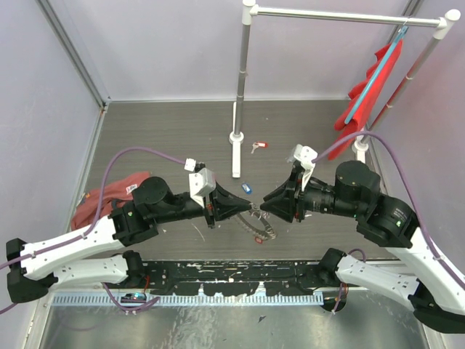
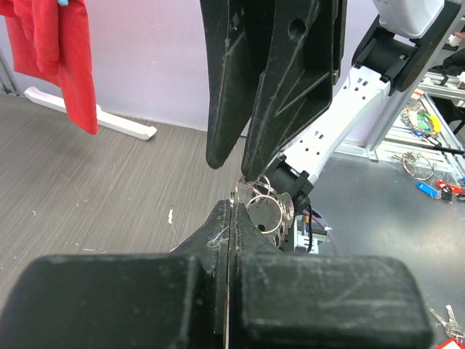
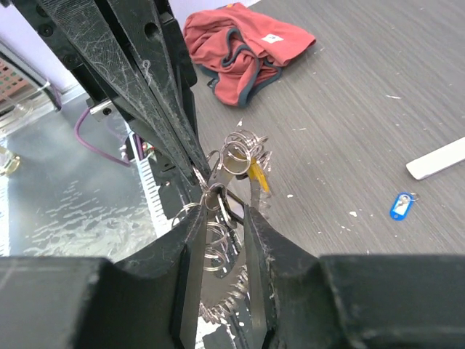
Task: Put the keys on the keyring
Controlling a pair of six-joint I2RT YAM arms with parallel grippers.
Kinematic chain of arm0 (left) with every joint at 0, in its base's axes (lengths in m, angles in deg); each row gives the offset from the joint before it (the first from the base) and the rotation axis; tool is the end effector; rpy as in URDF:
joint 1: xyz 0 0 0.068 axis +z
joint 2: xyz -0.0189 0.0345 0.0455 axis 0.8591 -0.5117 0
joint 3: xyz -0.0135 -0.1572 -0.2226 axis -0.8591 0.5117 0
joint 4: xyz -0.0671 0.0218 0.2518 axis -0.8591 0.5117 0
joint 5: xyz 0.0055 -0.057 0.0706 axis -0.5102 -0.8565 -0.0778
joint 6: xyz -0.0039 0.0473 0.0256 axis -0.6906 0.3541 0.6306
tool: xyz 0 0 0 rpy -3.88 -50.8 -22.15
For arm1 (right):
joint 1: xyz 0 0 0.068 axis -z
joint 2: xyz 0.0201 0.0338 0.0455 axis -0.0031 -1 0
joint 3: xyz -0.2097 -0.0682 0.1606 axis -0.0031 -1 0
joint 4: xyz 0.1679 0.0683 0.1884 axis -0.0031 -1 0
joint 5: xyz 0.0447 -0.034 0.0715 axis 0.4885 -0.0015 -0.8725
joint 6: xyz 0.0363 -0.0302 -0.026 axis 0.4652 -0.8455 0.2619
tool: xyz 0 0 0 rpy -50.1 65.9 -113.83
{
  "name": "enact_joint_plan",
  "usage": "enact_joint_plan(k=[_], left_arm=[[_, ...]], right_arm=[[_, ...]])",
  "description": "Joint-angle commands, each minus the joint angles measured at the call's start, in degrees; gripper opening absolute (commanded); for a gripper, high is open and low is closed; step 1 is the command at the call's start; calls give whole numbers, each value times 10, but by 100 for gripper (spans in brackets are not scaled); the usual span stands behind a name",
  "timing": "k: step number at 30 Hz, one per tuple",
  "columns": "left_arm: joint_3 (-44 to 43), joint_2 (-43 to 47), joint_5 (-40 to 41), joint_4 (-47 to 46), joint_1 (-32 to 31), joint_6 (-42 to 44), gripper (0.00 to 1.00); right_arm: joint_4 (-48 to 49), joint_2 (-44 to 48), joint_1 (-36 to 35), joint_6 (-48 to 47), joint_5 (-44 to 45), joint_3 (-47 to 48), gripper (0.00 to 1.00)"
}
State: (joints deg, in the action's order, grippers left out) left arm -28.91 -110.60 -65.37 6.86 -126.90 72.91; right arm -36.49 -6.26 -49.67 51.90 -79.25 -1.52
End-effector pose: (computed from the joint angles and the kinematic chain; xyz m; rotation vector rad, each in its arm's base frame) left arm 0.0738 -0.2035 0.3877 0.9830 1.2657 -1.2419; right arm 0.0709 0.1031 0.4322 -0.9506 1.6963 1.0292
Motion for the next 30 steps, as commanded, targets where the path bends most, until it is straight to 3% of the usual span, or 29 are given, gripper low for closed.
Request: enact_joint_plan(k=[1,8,20,25,30], left_arm=[[-6,7,3,-28,-2,-2,0],[-22,5,22,35,-2,17,0],[-3,30,12,59,-2,13,0],[-20,14,45,138,1,28,0],[-2,32,54,153,7,19,0]], right_arm=[[21,18,-1,4,66,19,34],[-26,16,-1,19,160,34,37],[-9,9,-1,21,126,8,40],[-23,3,-1,27,140,5,40],[-34,-1,-1,34,166,-3,40]])
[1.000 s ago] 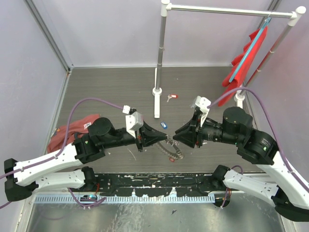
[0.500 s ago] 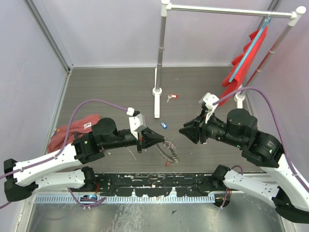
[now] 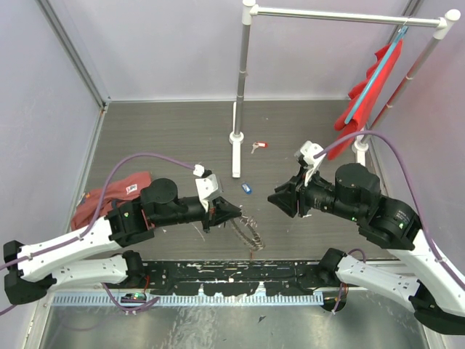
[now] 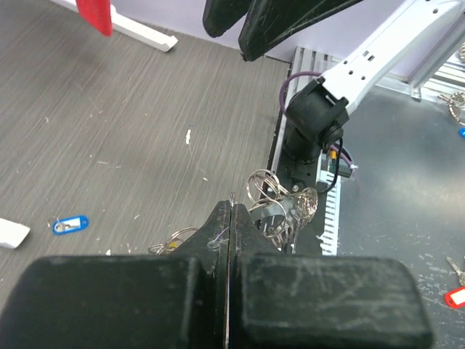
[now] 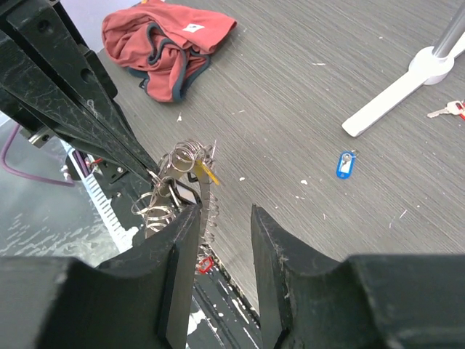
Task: Put the keys on the keyring
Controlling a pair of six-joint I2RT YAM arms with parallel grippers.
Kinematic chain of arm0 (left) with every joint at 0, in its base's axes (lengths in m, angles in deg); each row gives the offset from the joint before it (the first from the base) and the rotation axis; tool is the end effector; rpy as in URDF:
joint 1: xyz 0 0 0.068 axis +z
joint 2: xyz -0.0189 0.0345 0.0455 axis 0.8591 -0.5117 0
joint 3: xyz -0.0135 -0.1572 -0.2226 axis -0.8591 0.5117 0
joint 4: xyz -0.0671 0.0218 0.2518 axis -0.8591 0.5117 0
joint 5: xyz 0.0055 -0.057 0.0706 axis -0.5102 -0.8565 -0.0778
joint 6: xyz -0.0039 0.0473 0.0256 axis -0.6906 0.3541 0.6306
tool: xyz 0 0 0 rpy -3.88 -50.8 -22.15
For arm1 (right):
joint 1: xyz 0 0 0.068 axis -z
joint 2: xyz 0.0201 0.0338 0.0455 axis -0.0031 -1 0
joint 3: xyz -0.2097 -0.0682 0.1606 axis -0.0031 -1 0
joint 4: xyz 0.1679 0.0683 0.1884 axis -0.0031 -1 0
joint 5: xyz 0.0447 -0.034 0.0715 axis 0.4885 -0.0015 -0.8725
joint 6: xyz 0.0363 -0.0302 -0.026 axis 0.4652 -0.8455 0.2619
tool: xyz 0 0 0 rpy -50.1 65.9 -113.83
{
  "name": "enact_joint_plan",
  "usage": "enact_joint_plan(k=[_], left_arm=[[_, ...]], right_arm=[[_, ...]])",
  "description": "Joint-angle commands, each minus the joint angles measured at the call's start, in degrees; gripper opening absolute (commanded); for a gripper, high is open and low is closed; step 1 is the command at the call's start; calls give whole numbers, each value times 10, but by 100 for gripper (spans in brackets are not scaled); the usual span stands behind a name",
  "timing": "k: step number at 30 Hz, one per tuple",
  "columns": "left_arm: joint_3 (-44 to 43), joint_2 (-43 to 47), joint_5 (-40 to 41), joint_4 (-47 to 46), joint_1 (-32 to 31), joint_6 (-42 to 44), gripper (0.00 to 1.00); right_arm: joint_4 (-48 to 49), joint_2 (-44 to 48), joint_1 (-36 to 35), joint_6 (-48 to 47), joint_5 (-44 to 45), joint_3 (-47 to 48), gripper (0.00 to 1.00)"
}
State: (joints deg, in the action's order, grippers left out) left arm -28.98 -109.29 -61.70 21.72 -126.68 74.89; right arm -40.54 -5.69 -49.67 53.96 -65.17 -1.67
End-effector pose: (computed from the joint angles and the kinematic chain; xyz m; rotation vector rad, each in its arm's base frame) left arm 0.0743 -0.1969 0.3645 1.0615 1.4926 -1.0982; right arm 0.0754 0.0954 0.4245 -0.7614 1.8282 0.8157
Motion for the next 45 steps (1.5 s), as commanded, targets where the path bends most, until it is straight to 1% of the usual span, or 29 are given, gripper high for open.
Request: enact_joint_plan(k=[1,11,14,16,19,21,24,28,29,31,32,34,35,38,39,40,43,45], left_arm=[[-1,20,23,13,5,-2,0],[-6,14,93,116,11,3,0],[-14,-3,120,160,19,11,0],[-19,-23,123,184,29,18,0],[-28,-72,87,193,64,27,0],[-39,-120,55,179,80,33,0],[-63,-223,17,133,90,42,0],[-124,-350,-39,78,95,52,1],[-141,-380,-56,68,96,52,5],[-175,-427,-83,59,97,50,19],[-192,-444,-92,57,99,49,25],[-199,-455,-97,50,101,46,38],[-193,-451,-96,43,103,43,42],[-162,-418,-91,21,126,27,52],[-150,-401,-91,18,136,20,62],[-136,-385,-91,15,149,12,67],[-92,-326,-94,2,194,-19,75],[-65,-285,-97,-1,226,-45,78]], right_arm=[[2,-9,-1,17,35,-3,40],[-8,-18,-1,37,87,-24,40],[-5,-15,-1,39,113,-33,41],[2,-10,-1,40,128,-43,41],[19,-1,-1,44,148,-66,41],[25,3,-1,47,164,-78,41],[32,9,-1,56,192,-93,43],[46,28,-1,84,245,-119,48],[49,35,-1,92,256,-128,50],[53,49,-1,107,275,-144,53],[54,56,-1,115,284,-150,54],[55,68,-1,130,303,-164,56],[58,74,-1,136,310,-173,57],[73,82,-1,156,337,-199,60],[79,82,-1,159,346,-207,61],[86,80,-1,163,351,-211,61],[97,66,-1,190,376,-221,68],[105,53,0,200,376,-229,69]])
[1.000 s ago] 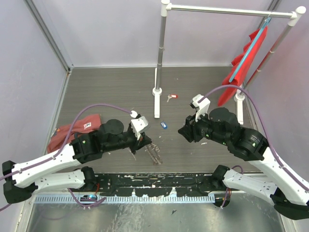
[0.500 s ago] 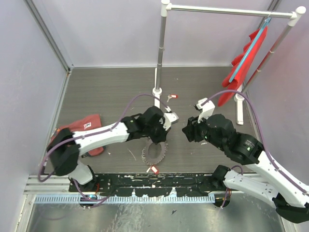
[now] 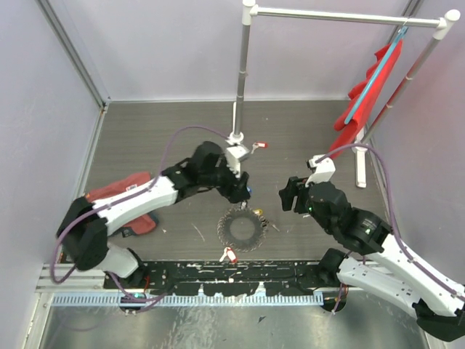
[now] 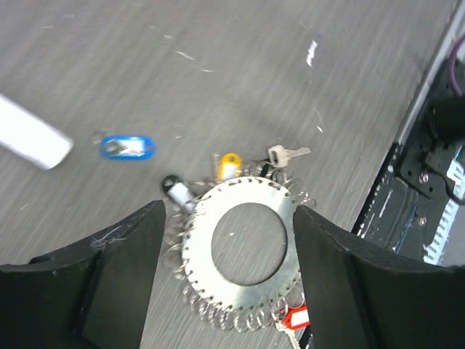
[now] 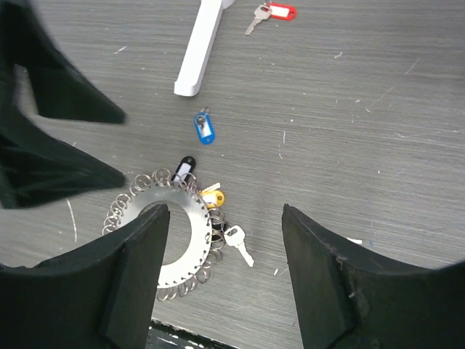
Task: Put the keys on the keyring
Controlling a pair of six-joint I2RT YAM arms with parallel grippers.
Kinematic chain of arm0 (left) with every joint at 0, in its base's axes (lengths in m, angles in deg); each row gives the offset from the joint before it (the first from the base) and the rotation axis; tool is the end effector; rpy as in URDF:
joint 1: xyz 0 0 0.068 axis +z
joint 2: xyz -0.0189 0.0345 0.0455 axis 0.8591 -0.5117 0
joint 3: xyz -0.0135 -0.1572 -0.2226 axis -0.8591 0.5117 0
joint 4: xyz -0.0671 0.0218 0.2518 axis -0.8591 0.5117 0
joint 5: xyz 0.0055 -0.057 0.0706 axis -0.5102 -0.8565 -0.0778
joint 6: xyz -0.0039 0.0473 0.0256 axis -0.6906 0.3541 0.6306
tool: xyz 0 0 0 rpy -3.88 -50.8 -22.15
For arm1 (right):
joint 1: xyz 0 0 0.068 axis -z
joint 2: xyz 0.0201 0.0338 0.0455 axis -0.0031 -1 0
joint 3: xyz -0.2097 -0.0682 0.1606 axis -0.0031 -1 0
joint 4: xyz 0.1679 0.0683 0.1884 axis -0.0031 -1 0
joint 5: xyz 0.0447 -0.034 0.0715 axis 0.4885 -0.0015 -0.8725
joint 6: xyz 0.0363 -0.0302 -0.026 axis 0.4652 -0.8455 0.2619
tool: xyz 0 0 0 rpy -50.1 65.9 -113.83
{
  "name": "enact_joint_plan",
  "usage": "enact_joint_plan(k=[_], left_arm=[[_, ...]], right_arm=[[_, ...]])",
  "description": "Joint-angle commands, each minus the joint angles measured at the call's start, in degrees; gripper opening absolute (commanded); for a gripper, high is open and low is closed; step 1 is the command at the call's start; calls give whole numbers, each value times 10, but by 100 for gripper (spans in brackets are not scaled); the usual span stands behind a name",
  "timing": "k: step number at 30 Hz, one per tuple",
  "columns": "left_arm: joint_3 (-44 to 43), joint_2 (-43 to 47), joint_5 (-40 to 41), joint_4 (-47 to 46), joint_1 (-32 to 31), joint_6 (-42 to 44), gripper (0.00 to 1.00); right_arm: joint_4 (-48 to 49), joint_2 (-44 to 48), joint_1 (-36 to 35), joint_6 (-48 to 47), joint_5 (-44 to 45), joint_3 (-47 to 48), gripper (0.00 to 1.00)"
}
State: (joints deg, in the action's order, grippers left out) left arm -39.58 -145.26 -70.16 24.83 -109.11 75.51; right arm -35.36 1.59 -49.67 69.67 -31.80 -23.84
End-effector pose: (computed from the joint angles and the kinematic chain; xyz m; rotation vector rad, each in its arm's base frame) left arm 0.2122 -0.2703 0.2610 1.0535 2.0568 -0.8936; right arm 0.0937 0.0857 0.3287 -0.1508 2.0264 0.3648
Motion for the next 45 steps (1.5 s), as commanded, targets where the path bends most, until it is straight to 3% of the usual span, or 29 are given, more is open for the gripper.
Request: enact_joint_plan(k=[1,4,10,19,28,38,45], left_arm=[[51,90,-14,-27,66,-63,80],[61,122,-15,12,110,-90,86],[53,167,-2,108,198,-109,87],[43,181,54,214,214,-77,86],[72,155,73,198,209,-103,83],[-6,106,103,269,207,-32,84],[-7,96,104,271,207,-19,84]], right_arm=[[58,-26,-1,43,35,-12,70],[73,-53,-1,41,-12,-24,70],[117,-134,-1,52,-138,-36,68],[147,-199,-1,79,-178,-63,60],[123,-184,-1,178,-195,-141,47],[165,-188,0,257,-238,-213,63],[219,-182,1,307,-252,-250,62]])
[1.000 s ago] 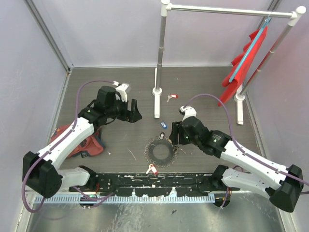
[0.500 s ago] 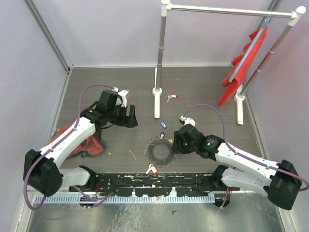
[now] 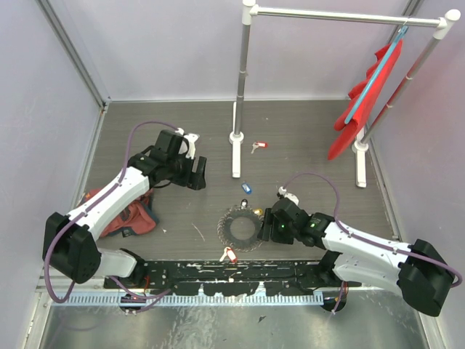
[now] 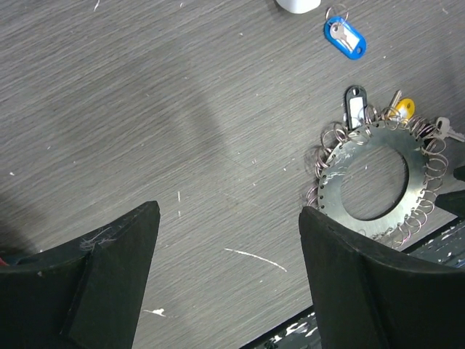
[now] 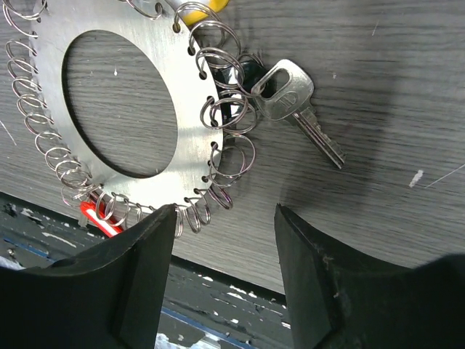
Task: Put the keys on the keyring
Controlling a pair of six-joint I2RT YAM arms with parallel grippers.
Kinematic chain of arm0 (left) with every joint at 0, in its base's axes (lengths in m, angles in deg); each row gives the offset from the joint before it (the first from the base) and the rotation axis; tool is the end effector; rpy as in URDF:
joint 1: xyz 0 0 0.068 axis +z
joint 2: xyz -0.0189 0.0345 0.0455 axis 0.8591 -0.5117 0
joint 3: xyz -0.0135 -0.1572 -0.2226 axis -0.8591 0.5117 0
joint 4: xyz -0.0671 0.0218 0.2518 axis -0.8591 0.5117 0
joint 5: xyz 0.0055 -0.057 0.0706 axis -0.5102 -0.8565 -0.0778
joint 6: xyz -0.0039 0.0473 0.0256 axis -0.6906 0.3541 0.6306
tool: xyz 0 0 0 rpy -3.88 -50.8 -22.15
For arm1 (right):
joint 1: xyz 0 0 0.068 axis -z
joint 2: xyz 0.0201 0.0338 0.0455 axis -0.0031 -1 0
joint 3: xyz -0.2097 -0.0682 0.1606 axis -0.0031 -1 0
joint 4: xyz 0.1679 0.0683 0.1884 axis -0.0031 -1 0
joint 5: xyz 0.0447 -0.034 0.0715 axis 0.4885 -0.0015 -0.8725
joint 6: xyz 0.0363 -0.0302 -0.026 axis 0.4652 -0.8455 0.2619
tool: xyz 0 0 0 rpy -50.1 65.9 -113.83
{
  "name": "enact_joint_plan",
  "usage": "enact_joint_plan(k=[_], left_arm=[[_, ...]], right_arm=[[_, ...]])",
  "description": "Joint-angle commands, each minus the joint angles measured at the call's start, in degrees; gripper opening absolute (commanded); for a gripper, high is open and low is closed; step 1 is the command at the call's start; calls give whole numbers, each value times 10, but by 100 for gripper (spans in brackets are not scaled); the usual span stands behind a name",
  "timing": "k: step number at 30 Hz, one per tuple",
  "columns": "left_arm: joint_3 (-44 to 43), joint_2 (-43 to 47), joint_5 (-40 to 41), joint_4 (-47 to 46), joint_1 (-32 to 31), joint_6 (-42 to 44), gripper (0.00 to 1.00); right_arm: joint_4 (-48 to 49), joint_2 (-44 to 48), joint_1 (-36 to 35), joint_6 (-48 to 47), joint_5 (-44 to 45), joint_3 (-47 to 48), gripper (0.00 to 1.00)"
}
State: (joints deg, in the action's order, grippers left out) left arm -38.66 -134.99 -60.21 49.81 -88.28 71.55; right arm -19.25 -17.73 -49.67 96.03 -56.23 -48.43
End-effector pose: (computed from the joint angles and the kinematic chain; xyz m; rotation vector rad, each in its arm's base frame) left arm 0.2441 -0.1424 0.2735 0.4984 2.4715 -0.4859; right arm 0.1115 0.1291 0.1620 0.0635 2.6833 0.6111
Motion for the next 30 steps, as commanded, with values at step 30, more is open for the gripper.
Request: enact_joint_plan(k=[30], left_arm=[[-22,-17,36,50,-2,57,84]], right_arm=[[94,-13,66,51,-65,-37,50]])
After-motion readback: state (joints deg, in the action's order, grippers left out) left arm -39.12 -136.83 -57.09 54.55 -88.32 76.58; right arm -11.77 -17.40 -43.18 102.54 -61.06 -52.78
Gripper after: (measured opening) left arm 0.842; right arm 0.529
